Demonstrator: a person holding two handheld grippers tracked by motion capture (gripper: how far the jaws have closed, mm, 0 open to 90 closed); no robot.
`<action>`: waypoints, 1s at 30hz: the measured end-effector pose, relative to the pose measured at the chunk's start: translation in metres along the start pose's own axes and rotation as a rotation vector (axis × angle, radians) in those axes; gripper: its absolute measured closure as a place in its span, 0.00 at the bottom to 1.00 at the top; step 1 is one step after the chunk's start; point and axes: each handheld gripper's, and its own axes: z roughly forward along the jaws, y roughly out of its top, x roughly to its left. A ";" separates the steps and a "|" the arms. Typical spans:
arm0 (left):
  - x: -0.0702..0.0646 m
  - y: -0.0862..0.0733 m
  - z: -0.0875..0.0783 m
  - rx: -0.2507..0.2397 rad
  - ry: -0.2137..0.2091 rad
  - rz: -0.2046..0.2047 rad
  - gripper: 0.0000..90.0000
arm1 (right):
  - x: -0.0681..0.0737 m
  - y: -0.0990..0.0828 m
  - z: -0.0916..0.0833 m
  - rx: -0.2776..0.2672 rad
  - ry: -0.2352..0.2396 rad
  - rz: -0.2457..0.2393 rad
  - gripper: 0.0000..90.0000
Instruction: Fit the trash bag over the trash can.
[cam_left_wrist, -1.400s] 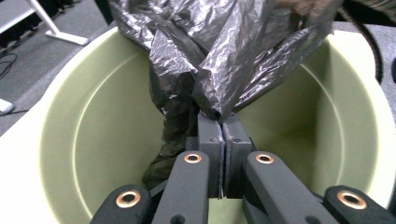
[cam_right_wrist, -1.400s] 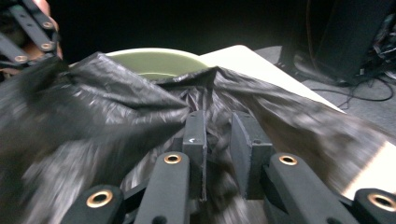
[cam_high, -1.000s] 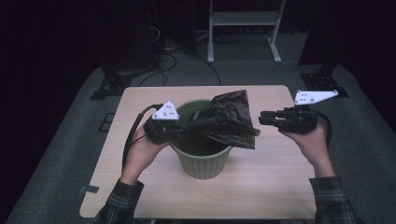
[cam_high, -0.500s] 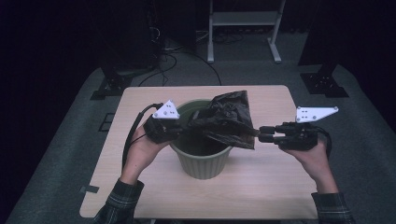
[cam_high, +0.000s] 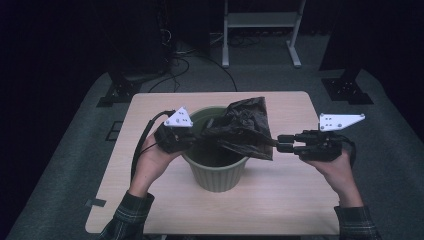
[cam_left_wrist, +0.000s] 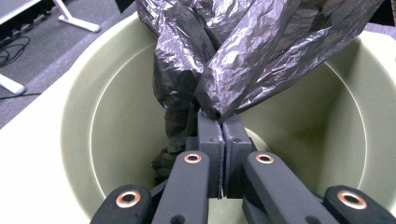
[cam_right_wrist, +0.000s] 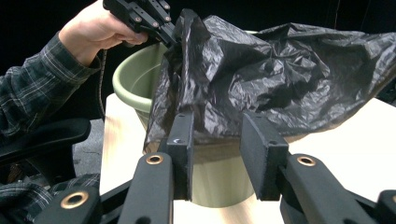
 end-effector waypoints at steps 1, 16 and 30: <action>0.000 0.000 0.000 -0.001 -0.002 0.003 0.99 | 0.000 0.001 0.001 -0.001 0.003 -0.002 0.73; -0.011 0.004 0.008 0.027 -0.047 0.059 0.98 | -0.010 0.026 0.039 -0.007 0.027 -0.033 1.00; -0.002 -0.002 -0.019 -0.065 0.078 0.049 0.11 | -0.022 0.045 0.085 0.077 0.016 -0.040 1.00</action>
